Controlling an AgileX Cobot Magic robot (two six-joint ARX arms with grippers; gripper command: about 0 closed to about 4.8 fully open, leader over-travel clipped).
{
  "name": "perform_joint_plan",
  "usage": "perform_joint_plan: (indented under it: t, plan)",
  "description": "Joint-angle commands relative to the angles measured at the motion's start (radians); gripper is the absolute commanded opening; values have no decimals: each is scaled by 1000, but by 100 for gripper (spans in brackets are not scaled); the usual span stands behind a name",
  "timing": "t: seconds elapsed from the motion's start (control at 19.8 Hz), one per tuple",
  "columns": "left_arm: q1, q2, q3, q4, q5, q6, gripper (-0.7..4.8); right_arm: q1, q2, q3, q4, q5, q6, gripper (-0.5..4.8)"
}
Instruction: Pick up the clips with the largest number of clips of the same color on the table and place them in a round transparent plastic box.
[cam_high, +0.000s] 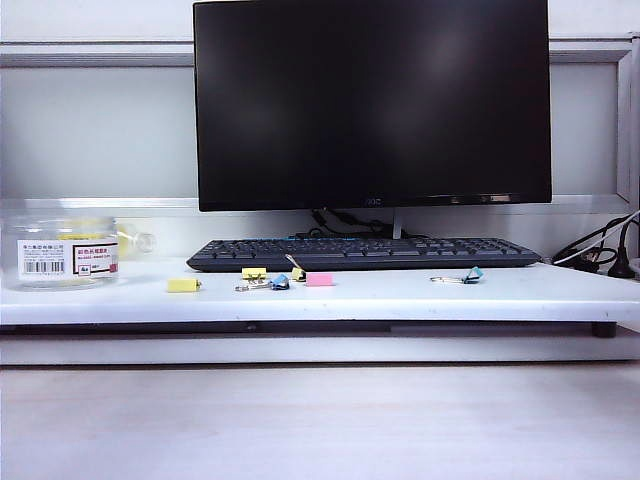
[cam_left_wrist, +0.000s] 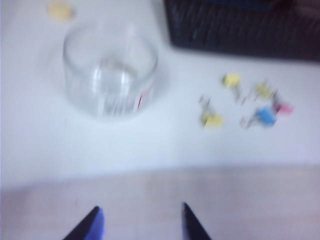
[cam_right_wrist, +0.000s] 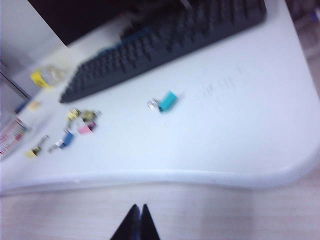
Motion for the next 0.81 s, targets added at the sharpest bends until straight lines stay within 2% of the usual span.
perform_joint_plan:
  t: [0.05,0.15,0.4,0.81]
  plan:
    - [0,14,2,-19,-3,1,210,0,-2,-3,0,-4,-39,-6]
    - [0,43,2,-19,21,2,210,0,-2,-3,0,-4,-55,-6]
    - [0,167,2,6,195,20,210,0,-2,-3,0,-5,-58,-6]
    - [0,200,3,16,196,19,210,1,-2,-3,1,-47,-92,-6]
